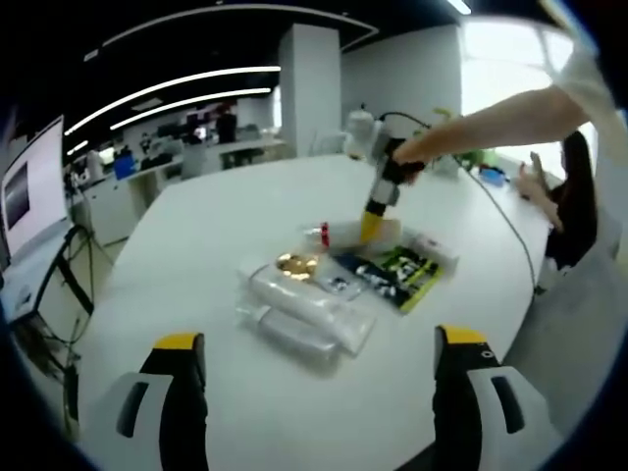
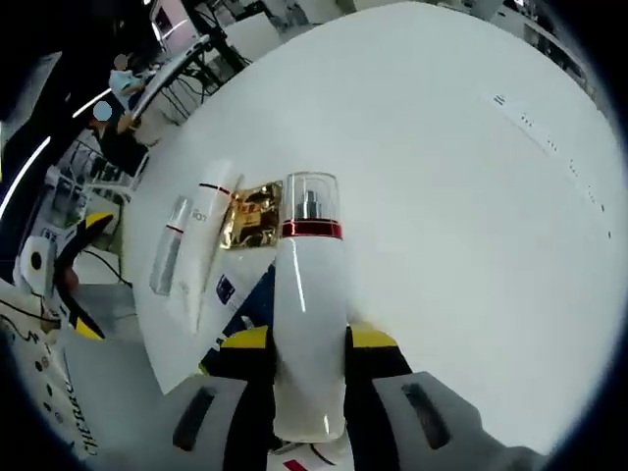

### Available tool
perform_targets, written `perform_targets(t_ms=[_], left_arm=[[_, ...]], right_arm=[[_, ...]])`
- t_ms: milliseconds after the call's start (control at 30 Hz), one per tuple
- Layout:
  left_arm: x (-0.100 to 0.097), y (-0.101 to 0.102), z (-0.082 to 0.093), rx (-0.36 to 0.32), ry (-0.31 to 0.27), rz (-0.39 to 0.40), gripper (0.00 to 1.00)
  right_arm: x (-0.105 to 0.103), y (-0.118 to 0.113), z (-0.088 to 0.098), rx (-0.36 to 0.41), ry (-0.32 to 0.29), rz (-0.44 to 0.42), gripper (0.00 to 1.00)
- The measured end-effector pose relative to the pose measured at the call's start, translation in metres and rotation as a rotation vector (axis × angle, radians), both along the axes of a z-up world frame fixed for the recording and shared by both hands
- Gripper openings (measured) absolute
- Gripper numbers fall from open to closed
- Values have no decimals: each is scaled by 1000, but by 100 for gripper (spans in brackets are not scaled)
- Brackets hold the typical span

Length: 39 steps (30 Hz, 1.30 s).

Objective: Arrange the skincare products in the storage area until every visible bottle or jar stands upright without overlapping.

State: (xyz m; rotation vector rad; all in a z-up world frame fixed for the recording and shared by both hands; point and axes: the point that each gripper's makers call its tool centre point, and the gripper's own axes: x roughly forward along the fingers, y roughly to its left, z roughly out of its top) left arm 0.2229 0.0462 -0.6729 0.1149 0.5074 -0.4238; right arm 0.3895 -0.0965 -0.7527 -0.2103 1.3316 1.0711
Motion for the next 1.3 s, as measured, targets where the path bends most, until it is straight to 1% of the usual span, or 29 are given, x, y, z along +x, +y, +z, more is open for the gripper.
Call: perform_targets(t_ms=[33, 100, 167, 267, 300, 367, 433, 467, 567, 600, 633, 700, 733, 767, 833, 867, 967, 1067, 1167, 1200, 1233, 1267, 1300], left_arm=[[0, -1, 1, -15, 2, 0, 90], [0, 0, 1, -24, 3, 1, 90], [0, 0, 1, -32, 3, 8, 90], [0, -1, 2, -53, 5, 8, 90], [0, -1, 2, -57, 6, 8, 90], [-1, -2, 2, -51, 8, 7, 90], [-1, -2, 2, -50, 10, 4, 90], [-1, -3, 2, -52, 11, 1, 90], [-2, -3, 1, -53, 15, 0, 90], [-3, -4, 2, -62, 18, 0, 90], [-3, -4, 2, -69, 19, 1, 90], [-2, -4, 2, -85, 23, 1, 90], [-2, -3, 2, -91, 27, 4, 89], [-3, -3, 1, -96, 35, 9, 89], [-5, -3, -1, -103, 51, 10, 89], [-6, -3, 0, -117, 59, 7, 89], [-7, -4, -1, -144, 89, 1, 89], [-11, -8, -6, -153, 138, -46, 89], [-8, -12, -6, -121, 141, -93, 90], [-7, -13, -4, -129, 137, -101, 90], [-5, -20, -1, -169, 143, -123, 89], [-6, -23, 1, -202, 164, -132, 89], [-1, -23, 5, -245, 163, -128, 89]], right_arm=[[-2, 1, 0, 18, 12, -14, 25], [-7, 2, -1, 41, 44, -42, 25], [-12, 4, -2, 90, 86, -93, 25], [-15, 4, -3, 139, 137, -166, 25], [-15, 5, -1, 177, 149, -193, 25], [-19, 4, 0, 203, 186, -237, 25], [-23, 3, 0, 228, 200, -267, 25], [-27, 3, 1, 246, 230, -303, 25], [-34, 2, 3, 299, 262, -355, 25], [-38, 2, 4, 314, 278, -375, 25], [-39, 2, 4, 326, 279, -381, 25], [-45, 3, 5, 362, 318, -433, 25], [-47, 3, 6, 382, 326, -447, 25], [-49, 3, 7, 400, 326, -453, 25], [-57, 2, 7, 427, 346, -476, 25], [-60, 3, 8, 441, 349, -483, 25], [-69, 5, 13, 477, 360, -486, 25], [-73, 7, 17, 519, 377, -510, 25], [-77, 8, 19, 537, 377, -513, 25], [-80, 8, 21, 554, 384, -511, 25], [-81, 9, 22, 558, 381, -507, 25], [-82, 9, 24, 568, 374, -498, 25], [-85, 10, 26, 579, 377, -495, 25]])
